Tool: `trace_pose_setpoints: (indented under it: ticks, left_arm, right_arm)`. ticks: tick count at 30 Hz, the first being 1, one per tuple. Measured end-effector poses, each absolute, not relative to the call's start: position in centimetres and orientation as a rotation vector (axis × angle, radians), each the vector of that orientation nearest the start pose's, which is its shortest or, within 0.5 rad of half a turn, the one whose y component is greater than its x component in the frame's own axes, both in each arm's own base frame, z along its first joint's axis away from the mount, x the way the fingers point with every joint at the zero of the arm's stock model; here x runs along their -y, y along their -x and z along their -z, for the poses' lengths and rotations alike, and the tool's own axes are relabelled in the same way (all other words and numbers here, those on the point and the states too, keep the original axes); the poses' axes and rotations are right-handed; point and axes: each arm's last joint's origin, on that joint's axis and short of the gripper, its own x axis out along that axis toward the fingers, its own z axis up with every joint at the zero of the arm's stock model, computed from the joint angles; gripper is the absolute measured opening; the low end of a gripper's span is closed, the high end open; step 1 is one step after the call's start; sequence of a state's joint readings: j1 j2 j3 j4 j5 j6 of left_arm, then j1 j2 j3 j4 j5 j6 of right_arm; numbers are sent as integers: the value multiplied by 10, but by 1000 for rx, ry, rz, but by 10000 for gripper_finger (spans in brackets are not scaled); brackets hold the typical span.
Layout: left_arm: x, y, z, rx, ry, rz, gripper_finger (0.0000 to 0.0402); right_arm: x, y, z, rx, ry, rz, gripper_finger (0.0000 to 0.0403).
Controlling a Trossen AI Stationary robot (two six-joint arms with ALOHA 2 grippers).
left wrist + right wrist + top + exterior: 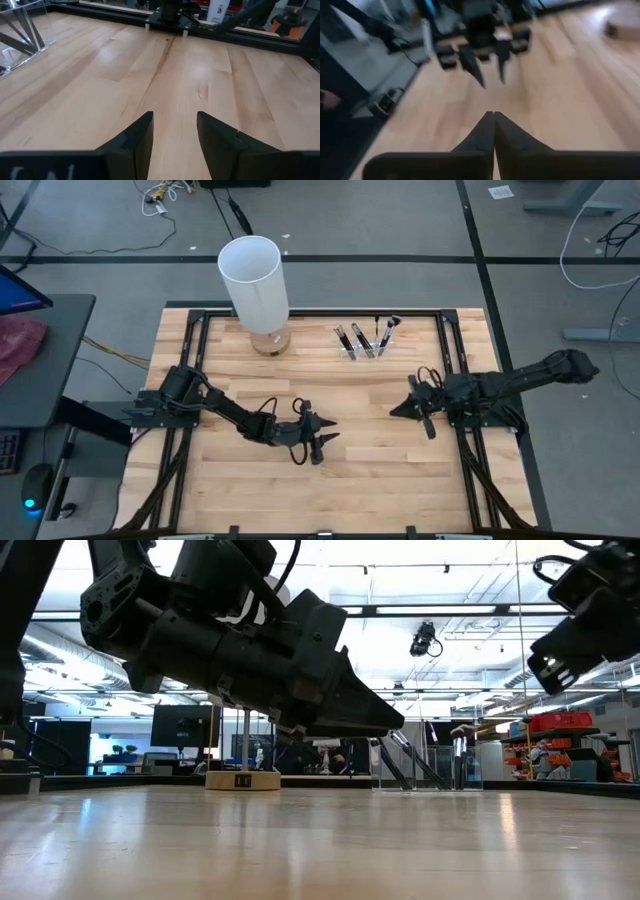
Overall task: Sort items
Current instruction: Return to Home Position
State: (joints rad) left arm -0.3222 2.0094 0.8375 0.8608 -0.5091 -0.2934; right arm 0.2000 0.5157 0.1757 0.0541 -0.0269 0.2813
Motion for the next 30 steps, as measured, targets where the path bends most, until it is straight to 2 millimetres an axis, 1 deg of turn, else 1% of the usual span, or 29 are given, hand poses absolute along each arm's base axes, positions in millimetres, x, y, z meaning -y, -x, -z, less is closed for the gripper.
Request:
trace_pose_setpoints:
  ticks: [4,5,10,13,19,24,30]
  left_arm:
    - [104,-357,-112,-254,170,-227,154]
    - [103,-357,-112,-254,170,-228,154]
    - [100,-358,-112,-249,183,-242,154]
    - [98,-358,-112,-247,185,-246,154]
    - [99,-358,-113,-234,211,-247,154]
    - [106,-357,-116,-208,220,-224,154]
    - [109,-358,-121,-159,255,-199,154]
  right_arm:
    - [-27,-129,-165,-85,-242,-221,4]
    - [-26,-128,-163,-83,-235,-217,4]
    - [-21,-130,-171,-8,-174,-221,2]
    - [-14,-131,-172,3,-157,-236,1]
    - [0,-127,-174,16,-189,-186,1]
    - [0,-119,-176,21,-203,-248,0]
    - [1,-107,-174,9,-190,-206,0]
